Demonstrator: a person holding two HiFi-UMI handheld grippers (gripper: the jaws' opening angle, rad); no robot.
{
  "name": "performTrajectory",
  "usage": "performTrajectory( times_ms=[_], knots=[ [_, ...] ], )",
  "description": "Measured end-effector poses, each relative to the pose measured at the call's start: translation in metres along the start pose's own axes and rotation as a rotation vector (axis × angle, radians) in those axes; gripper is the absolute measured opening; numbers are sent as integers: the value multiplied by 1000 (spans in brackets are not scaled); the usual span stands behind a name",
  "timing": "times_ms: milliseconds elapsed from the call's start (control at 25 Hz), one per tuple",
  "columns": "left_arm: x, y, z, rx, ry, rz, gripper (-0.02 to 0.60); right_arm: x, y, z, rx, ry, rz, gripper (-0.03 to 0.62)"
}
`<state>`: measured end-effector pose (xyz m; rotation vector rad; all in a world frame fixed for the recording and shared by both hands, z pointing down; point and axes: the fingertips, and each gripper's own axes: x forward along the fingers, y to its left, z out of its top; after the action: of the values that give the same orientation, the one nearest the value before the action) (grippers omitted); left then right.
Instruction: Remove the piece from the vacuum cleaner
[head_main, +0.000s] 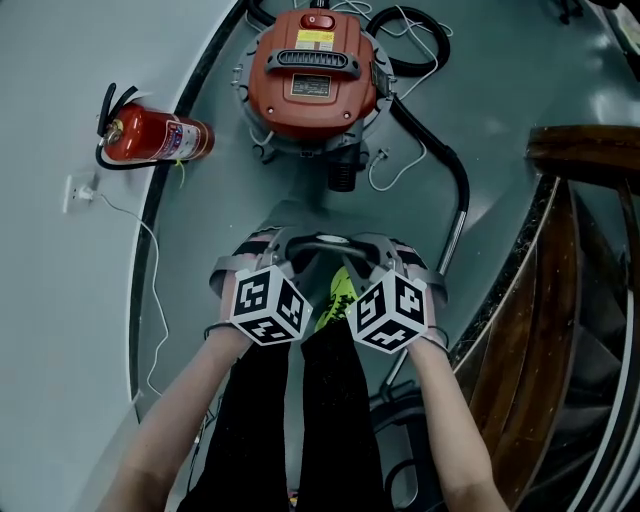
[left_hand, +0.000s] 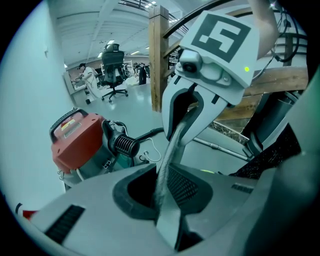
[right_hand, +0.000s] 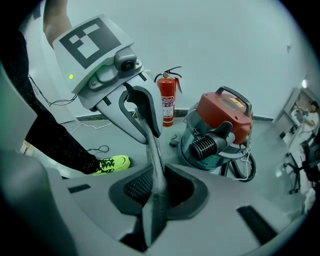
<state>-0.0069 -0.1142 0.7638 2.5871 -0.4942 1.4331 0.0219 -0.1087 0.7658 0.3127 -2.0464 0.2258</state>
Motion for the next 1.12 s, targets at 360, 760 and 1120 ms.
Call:
performTrajectory(
  times_ms=[360,760,1120],
  knots=[
    [14,-36,-32,-8,21,-18,71,24,39,-21,-7,16,27,66],
    [31,-60,-62,-34,23,-43,69,53,64,-38,-13,38,68,64],
    [45,-55,-77,-63,21,-79,67,71,62,-39,51,44,82,66]
  ],
)
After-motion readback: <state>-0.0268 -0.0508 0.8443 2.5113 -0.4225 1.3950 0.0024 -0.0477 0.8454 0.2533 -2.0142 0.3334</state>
